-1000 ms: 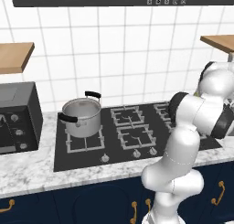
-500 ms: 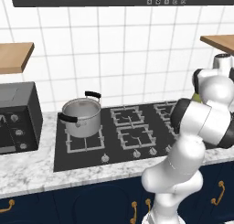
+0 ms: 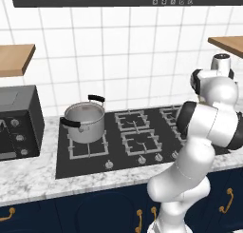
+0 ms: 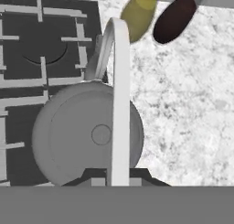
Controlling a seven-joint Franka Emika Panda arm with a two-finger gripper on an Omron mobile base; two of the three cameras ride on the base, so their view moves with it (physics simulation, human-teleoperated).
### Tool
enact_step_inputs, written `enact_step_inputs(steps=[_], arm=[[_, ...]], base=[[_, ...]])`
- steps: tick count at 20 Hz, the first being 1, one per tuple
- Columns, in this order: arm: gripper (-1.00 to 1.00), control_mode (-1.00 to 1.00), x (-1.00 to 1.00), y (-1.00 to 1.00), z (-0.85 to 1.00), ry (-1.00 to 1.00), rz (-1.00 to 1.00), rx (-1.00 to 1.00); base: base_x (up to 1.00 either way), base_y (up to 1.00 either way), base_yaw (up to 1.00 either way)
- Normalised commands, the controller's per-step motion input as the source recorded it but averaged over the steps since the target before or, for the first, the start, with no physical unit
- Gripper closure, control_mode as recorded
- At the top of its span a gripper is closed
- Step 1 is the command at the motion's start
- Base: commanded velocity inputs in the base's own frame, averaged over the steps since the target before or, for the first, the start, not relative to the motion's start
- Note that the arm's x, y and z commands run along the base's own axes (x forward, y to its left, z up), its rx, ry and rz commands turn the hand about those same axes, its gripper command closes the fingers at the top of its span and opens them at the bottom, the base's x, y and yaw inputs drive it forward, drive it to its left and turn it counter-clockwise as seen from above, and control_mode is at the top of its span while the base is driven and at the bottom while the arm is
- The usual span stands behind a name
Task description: Pick the kettle from the counter and place it on a stove burner. Then turn the burner on.
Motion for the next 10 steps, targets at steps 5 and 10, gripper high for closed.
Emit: enact_step_inputs(steps=[5,10], arm=[[1.0,-1.0,0.49,0.44,-0.07,-0.07,0.25,0.0],[1.0,-1.0,0.3,0.12,-0.15,-0.23,0.17,0.0]], base=[[0.0,0.0,0.0],[0.0,0.0,0.0]])
